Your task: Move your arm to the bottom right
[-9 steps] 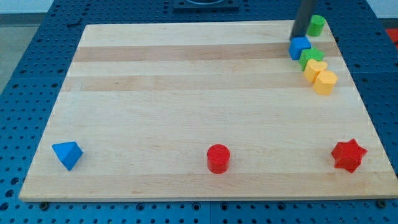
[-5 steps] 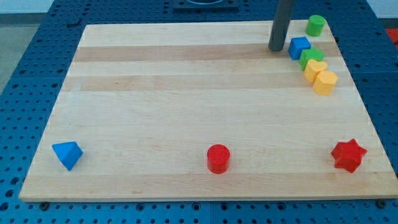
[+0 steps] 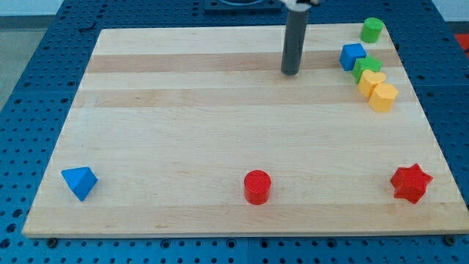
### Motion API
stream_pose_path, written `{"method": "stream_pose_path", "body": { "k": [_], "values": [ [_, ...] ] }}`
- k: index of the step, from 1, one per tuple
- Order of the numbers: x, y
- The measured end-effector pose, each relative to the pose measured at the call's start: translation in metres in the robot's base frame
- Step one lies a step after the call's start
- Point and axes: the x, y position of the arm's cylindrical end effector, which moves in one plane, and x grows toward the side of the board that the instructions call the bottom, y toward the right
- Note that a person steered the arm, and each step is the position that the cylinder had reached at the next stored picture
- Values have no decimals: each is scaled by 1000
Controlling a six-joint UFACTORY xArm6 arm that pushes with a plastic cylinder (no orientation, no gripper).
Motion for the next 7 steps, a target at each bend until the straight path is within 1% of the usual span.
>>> {"method": "stream_pose_path", "body": {
  "k": [1, 2, 5, 6, 7],
  "values": [
    [53, 2],
    [86, 35],
    [132, 211],
    [161, 252],
    [209, 270]
  ]
}}
